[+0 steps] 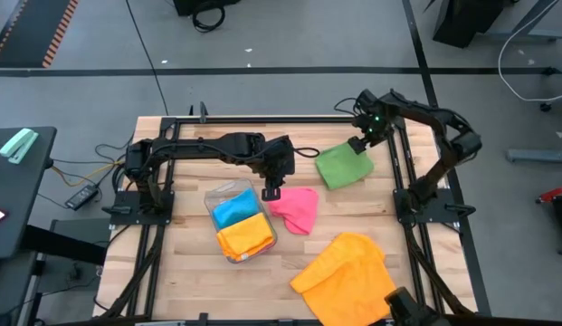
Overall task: Fold microfiber towels
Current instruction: Fold the green towel
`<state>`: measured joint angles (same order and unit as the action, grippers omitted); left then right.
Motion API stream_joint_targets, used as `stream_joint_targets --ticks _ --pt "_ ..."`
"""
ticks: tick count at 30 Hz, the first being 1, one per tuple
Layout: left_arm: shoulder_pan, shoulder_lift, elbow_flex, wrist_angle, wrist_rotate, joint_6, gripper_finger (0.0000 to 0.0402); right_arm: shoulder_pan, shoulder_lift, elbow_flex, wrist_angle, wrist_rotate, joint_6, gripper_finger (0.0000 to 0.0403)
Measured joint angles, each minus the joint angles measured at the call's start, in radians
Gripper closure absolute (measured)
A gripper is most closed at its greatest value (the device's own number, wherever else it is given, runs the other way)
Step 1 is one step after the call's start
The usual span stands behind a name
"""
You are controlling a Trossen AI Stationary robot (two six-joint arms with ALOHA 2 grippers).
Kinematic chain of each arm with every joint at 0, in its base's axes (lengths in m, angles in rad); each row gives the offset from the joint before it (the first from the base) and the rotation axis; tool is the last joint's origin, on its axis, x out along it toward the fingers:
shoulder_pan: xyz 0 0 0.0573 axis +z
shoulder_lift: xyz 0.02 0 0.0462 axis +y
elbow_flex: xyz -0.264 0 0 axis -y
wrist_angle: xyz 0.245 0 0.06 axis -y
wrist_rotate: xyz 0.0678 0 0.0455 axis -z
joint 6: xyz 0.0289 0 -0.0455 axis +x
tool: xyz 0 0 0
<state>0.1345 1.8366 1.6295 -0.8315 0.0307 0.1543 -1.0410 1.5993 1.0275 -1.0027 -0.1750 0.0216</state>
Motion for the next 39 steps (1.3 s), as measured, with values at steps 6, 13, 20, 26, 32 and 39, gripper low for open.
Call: stream_joint_targets --ticks 6,13,20,26,32,39 --pt "0.000 0.000 0.000 -0.006 0.000 0.000 0.0294 -0.013 0.072 -0.003 0.003 -0.002 -0.040 0.0021" --pt "0.000 0.000 0.000 -0.006 0.000 0.000 0.0294 -0.007 0.077 -0.008 0.082 -0.057 0.017 0.0055" --pt "0.000 0.000 0.000 -0.005 0.000 -0.001 0.0294 0.021 0.077 -0.008 0.082 0.000 0.145 0.0090" --pt "0.000 0.000 0.000 -0.004 0.000 0.014 0.0294 0.072 0.118 -0.008 0.086 0.059 0.244 0.0093" --pt "0.000 0.000 0.000 -0.032 0.000 0.014 0.0294 0.113 0.183 -0.001 0.080 0.077 0.307 0.0093" --pt "0.000 0.000 0.000 -0.092 0.000 0.014 0.0294 0.108 0.178 -0.004 0.093 0.078 0.285 0.0110"
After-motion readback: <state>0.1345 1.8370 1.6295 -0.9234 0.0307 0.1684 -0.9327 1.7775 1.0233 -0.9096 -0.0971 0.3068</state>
